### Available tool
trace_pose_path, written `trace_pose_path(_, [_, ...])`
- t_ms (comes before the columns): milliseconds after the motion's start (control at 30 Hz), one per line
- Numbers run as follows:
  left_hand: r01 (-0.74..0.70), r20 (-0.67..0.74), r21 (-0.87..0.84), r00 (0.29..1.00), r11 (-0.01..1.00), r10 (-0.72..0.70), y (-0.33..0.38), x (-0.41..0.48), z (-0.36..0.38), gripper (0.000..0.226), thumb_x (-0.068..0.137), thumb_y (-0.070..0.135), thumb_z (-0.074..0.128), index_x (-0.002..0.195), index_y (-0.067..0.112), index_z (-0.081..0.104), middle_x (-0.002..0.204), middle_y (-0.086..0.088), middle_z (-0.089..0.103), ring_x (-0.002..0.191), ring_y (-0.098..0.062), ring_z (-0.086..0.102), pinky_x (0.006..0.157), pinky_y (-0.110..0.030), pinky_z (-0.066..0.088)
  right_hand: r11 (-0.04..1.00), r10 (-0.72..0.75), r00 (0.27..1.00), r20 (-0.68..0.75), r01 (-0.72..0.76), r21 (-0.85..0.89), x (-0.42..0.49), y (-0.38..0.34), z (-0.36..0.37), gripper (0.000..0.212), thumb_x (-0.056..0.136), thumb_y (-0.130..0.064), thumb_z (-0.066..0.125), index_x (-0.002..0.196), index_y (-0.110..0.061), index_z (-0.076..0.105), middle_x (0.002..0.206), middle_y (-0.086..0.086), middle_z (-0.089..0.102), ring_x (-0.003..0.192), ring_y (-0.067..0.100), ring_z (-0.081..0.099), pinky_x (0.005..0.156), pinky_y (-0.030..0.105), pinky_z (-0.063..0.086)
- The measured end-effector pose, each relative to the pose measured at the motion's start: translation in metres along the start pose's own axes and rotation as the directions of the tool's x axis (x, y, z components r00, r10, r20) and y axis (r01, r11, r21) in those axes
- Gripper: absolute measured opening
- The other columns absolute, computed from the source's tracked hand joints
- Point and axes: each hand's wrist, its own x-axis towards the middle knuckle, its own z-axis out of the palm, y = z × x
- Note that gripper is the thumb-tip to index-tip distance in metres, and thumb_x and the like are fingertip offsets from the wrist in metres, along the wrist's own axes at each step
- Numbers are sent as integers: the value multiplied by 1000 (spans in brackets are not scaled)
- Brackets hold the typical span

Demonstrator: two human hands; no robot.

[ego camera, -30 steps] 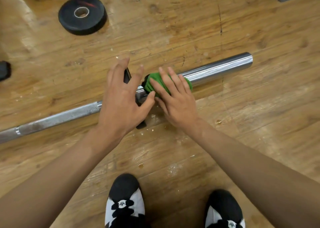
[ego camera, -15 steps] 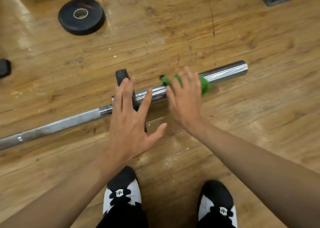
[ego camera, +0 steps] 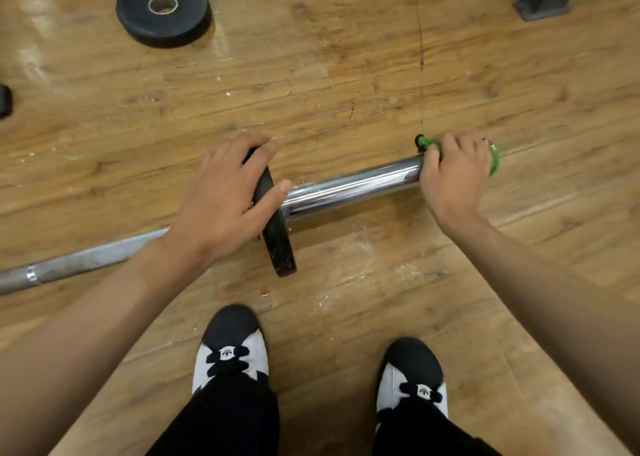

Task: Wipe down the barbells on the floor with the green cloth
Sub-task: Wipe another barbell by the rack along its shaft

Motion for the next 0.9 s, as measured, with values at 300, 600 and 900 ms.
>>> trace_pose_path(300, [-120,-136,-96,985,988,107,33,-42,22,68,97,41,53,143,-9,52,150,-26,48,146,-41,40,125,-57,24,863,-501,858,113,486,135,-114,-113,9,33,103,-31,47,124,-19,69,124,7,67,114,31,57,103,46,38])
trace_pose_path(600, [-41,-76,-119,997,992,32,39,-52,15,65,107,43,40,155,-2,41,159,-16,43,150,-26,32,128,-26,11,981,-189,980,62,187,43,-70,-4,-12,32,97,-26,46,103,-12,73,101,14,68,95,37,57,94,46,37])
trace_pose_path(900, [-126,-77,-149,990,981,115,53,-70,23,70,100,37,52,151,-10,41,161,-22,40,156,-34,29,129,-51,20,809,-585,784,208,545,221,-165,-85,-14,45,98,-33,50,139,-20,62,142,13,58,131,35,48,112,49,31])
